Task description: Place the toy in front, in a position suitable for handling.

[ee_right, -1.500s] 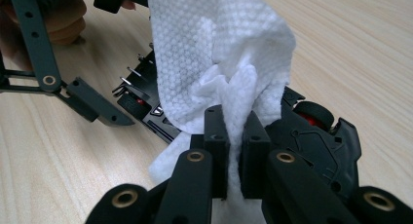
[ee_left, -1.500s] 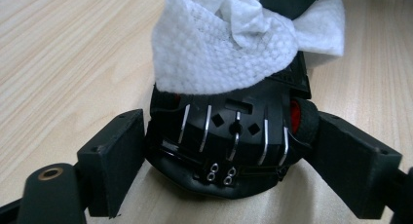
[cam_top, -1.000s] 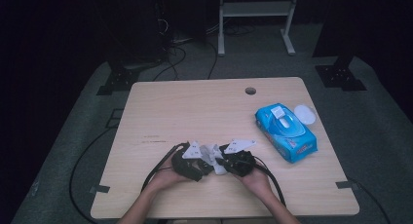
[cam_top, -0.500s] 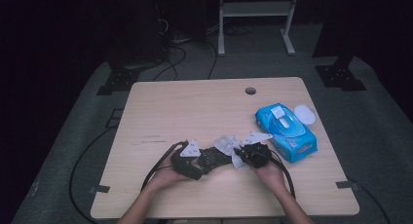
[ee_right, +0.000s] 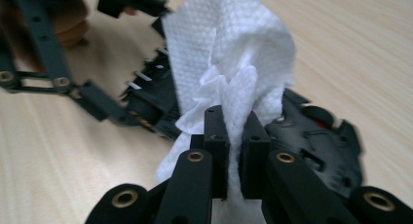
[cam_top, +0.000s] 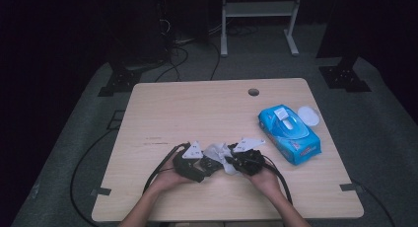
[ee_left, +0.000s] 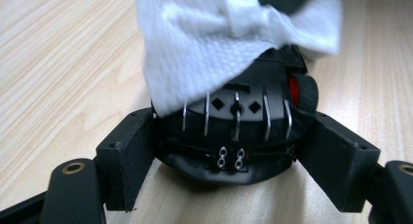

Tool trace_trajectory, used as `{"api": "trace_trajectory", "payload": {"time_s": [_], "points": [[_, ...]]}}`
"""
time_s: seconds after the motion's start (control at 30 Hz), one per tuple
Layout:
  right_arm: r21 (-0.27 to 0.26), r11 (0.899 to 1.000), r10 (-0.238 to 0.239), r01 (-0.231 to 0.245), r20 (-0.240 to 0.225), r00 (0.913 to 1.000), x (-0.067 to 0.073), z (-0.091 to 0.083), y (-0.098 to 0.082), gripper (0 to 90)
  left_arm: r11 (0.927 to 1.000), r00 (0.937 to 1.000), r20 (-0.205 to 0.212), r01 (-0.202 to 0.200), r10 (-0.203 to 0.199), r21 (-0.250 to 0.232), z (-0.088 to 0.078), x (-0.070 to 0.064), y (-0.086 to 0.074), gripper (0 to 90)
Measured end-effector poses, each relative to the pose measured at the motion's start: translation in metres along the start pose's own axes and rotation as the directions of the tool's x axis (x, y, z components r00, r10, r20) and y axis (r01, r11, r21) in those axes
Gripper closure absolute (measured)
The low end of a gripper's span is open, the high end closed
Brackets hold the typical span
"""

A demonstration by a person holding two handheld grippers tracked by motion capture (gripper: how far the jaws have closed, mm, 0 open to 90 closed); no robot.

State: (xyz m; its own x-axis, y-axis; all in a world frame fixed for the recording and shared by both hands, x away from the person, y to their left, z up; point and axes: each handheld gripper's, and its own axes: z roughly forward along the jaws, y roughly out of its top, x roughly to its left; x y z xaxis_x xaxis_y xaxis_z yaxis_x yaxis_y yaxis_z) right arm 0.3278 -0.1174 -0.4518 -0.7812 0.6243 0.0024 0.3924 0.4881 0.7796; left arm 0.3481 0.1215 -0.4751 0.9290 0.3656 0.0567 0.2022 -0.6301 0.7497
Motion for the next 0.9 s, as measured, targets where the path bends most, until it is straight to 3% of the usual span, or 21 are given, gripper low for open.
{"api": "trace_trajectory", "payload": {"time_s": [0.17, 0.27, 0.5, 0.6, 0.77, 0.9], "points": [[-0.003, 0.998, 0.058, -0.058, 0.097, 0.9936, -0.027, -0.004, -0.006, 84.2, 1.0000, 1.0000, -0.002, -0.008, 0.008, 0.000, 0.000, -0.001, 0.000, 24.1], [-0.009, 0.994, 0.113, -0.112, 0.093, 0.9892, -0.038, -0.006, -0.014, 84.2, 1.0000, 0.9999, 0.009, 0.006, -0.006, -0.005, -0.001, 0.002, -0.001, 24.0], [0.011, 0.997, 0.070, -0.070, 0.050, 0.9963, -0.020, -0.009, -0.015, 84.2, 0.9988, 0.9988, -0.012, 0.048, -0.048, -0.006, 0.001, 0.003, 0.000, 19.3], [0.005, 0.997, 0.070, -0.070, 0.034, 0.9969, -0.016, -0.011, -0.017, 84.2, 0.9991, 0.9992, 0.001, 0.041, -0.041, -0.008, -0.001, 0.004, -0.001, 19.5], [0.013, 0.997, 0.075, -0.075, 0.009, 0.9971, -0.016, -0.014, -0.018, 84.2, 1.0000, 0.9999, 0.015, -0.006, 0.006, -0.002, -0.002, 0.002, -0.001, 21.0], [0.011, 0.997, 0.082, -0.082, 0.045, 0.9956, -0.024, -0.014, -0.019, 84.2, 0.9998, 0.9992, 0.034, -0.021, 0.021, -0.007, -0.003, 0.001, -0.001, 23.9]]}}
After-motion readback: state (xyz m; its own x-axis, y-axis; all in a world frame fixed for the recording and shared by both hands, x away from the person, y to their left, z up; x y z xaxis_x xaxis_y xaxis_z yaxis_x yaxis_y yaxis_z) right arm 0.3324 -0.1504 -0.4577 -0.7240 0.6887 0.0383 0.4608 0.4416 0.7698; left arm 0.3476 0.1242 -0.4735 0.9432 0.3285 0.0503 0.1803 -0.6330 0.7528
